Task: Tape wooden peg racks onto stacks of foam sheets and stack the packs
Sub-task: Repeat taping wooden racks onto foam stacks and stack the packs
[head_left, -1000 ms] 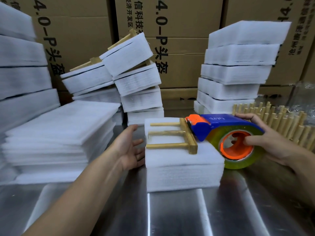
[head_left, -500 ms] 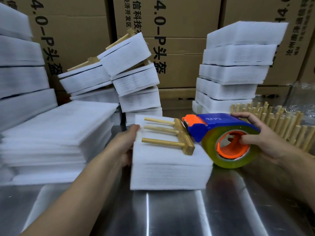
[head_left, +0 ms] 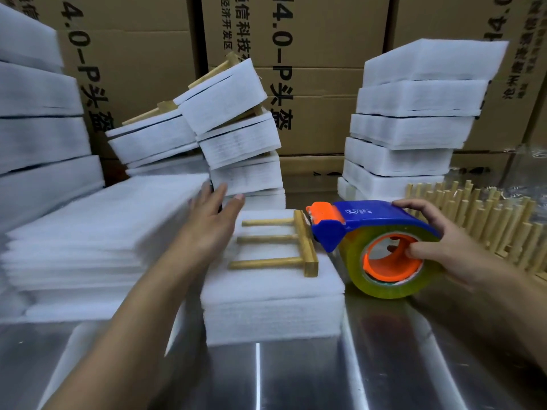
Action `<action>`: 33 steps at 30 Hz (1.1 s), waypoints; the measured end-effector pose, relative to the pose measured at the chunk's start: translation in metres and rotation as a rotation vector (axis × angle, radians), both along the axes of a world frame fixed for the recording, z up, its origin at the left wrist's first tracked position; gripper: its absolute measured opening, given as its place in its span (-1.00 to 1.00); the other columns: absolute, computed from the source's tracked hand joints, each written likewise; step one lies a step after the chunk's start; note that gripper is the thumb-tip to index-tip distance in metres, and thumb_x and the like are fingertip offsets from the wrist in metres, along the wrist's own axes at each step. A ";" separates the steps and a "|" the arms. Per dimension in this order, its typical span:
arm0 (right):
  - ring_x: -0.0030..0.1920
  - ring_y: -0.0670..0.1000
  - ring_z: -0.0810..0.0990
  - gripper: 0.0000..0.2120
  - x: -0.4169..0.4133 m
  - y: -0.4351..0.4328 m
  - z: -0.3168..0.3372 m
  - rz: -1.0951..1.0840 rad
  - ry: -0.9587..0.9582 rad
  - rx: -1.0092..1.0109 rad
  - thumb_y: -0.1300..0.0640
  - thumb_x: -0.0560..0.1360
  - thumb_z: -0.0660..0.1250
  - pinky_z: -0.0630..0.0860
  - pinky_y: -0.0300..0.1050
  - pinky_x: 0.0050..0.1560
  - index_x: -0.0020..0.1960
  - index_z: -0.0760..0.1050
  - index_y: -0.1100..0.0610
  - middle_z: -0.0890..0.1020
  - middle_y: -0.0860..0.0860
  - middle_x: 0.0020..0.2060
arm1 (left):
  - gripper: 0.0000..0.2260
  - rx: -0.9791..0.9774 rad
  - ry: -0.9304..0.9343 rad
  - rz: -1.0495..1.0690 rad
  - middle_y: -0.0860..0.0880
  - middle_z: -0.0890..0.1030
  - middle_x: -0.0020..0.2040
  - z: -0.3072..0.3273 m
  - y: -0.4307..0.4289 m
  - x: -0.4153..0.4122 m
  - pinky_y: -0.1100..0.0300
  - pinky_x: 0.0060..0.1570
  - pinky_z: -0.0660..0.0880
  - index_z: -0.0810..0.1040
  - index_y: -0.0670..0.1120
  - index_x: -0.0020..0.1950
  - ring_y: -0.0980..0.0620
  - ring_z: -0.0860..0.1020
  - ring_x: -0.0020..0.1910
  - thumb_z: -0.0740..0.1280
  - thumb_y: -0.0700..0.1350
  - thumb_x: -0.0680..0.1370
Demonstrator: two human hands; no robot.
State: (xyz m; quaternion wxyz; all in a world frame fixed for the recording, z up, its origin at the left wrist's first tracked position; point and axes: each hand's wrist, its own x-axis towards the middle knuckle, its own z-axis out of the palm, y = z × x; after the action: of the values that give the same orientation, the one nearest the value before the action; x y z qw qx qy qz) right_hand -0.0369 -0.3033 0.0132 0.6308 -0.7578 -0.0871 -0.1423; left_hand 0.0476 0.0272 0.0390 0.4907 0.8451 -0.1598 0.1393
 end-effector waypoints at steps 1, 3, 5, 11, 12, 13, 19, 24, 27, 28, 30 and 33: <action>-0.23 0.02 0.68 -0.29 0.000 0.001 -0.001 0.002 0.005 -0.009 0.64 0.33 0.24 0.61 -0.17 -0.32 0.01 0.53 -0.18 0.67 -0.07 -0.13 | -0.50 0.083 -0.123 -0.103 0.20 0.05 0.51 0.004 -0.004 -0.006 0.24 0.40 -0.11 0.19 0.12 0.50 0.25 -0.05 0.48 0.06 0.24 0.58; -0.23 0.03 0.68 -0.30 0.001 0.001 -0.002 -0.001 0.008 -0.002 0.64 0.33 0.24 0.62 -0.15 -0.31 0.01 0.52 -0.18 0.67 -0.07 -0.14 | -0.42 0.285 -0.142 -0.285 0.28 -0.01 0.49 0.005 -0.014 -0.013 0.30 0.37 -0.16 0.12 0.13 0.51 0.39 -0.09 0.40 -0.06 0.33 0.54; -0.23 0.03 0.67 -0.30 0.001 0.000 -0.002 -0.010 0.008 -0.006 0.64 0.34 0.24 0.63 -0.14 -0.29 0.01 0.52 -0.18 0.66 -0.05 -0.13 | -0.45 0.577 -0.022 -0.353 0.26 -0.09 0.52 -0.004 -0.024 -0.014 0.32 0.37 -0.20 -0.01 0.13 0.54 0.38 -0.13 0.42 -0.12 0.29 0.57; -0.15 0.07 0.69 -0.28 -0.004 -0.001 0.005 -0.051 -0.008 -0.107 0.58 0.32 0.30 0.62 -0.17 -0.31 0.05 0.50 -0.25 0.58 -0.02 0.02 | -0.45 0.800 0.022 -0.342 0.17 -0.23 0.53 -0.012 -0.029 -0.009 0.24 0.40 -0.28 -0.17 0.12 0.54 0.25 -0.23 0.48 -0.14 0.25 0.59; -0.14 0.06 0.69 -0.27 -0.004 -0.004 0.008 -0.048 -0.018 -0.114 0.59 0.32 0.31 0.61 -0.18 -0.31 0.08 0.50 -0.25 0.57 -0.03 0.04 | -0.44 0.806 0.017 -0.340 0.16 -0.24 0.53 -0.013 -0.029 -0.008 0.25 0.39 -0.29 -0.18 0.12 0.54 0.25 -0.24 0.48 -0.14 0.25 0.58; -0.13 0.05 0.69 -0.25 -0.006 -0.008 0.013 -0.041 -0.025 -0.126 0.59 0.32 0.31 0.61 -0.18 -0.30 0.11 0.50 -0.25 0.58 -0.03 0.06 | -0.44 0.809 0.011 -0.340 0.16 -0.24 0.53 -0.014 -0.029 -0.007 0.25 0.38 -0.30 -0.18 0.12 0.54 0.25 -0.25 0.48 -0.15 0.25 0.58; 0.03 -0.10 0.65 -0.13 -0.027 -0.061 0.021 -0.103 0.031 -0.347 0.55 0.36 0.32 0.63 -0.20 -0.18 0.29 0.40 -0.36 0.54 -0.31 0.20 | -0.41 0.853 0.035 -0.340 0.13 -0.27 0.53 -0.013 -0.031 -0.007 0.14 0.46 -0.29 -0.23 0.09 0.53 0.21 -0.28 0.48 -0.21 0.27 0.55; 0.07 -0.11 0.63 -0.15 -0.051 -0.091 0.015 -0.176 0.076 -0.475 0.49 0.37 0.35 0.63 -0.17 -0.15 0.35 0.35 -0.34 0.47 -0.35 0.26 | -0.47 0.874 0.037 -0.344 0.12 -0.27 0.53 -0.010 -0.032 -0.009 0.14 0.45 -0.29 -0.23 0.09 0.53 0.21 -0.28 0.48 -0.21 0.20 0.60; 0.18 0.01 0.58 -0.32 -0.025 -0.066 0.010 -0.207 0.196 -0.697 0.45 0.45 0.32 0.59 -0.05 0.05 0.38 0.41 -0.16 0.45 -0.19 0.34 | -0.52 0.894 0.025 -0.355 0.13 -0.28 0.53 -0.008 -0.031 -0.012 0.15 0.44 -0.28 -0.23 0.11 0.52 0.22 -0.27 0.48 -0.22 0.16 0.62; 0.26 0.03 0.52 -0.38 -0.016 -0.063 0.009 -0.217 0.211 -0.802 0.45 0.47 0.31 0.51 -0.01 0.20 0.39 0.41 -0.07 0.46 -0.09 0.35 | -0.52 0.890 0.024 -0.358 0.13 -0.27 0.53 -0.007 -0.031 -0.013 0.16 0.44 -0.28 -0.23 0.12 0.52 0.23 -0.27 0.47 -0.23 0.15 0.62; 0.27 -0.10 0.48 -0.32 -0.023 -0.058 0.022 -0.201 0.133 -0.742 0.45 0.43 0.37 0.38 -0.13 0.31 0.35 0.41 -0.17 0.51 -0.12 0.30 | -0.54 0.888 0.020 -0.362 0.14 -0.26 0.53 -0.005 -0.032 -0.015 0.17 0.44 -0.28 -0.22 0.11 0.52 0.24 -0.26 0.48 -0.22 0.12 0.63; -0.11 -0.08 0.63 -0.21 -0.053 -0.062 0.044 -0.138 0.168 -0.748 0.41 0.42 0.37 0.55 -0.23 -0.09 0.27 0.36 -0.45 0.53 -0.25 0.19 | -0.56 0.907 0.004 -0.367 0.14 -0.26 0.53 -0.004 -0.031 -0.017 0.20 0.41 -0.28 -0.22 0.12 0.52 0.25 -0.26 0.47 -0.23 0.09 0.65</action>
State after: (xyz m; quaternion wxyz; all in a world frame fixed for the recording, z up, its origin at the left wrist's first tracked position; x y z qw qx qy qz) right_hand -0.0899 -0.3656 0.0569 0.3046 -0.9486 -0.0298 -0.0802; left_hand 0.0309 -0.0039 0.0352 0.0899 0.9318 -0.3500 -0.0346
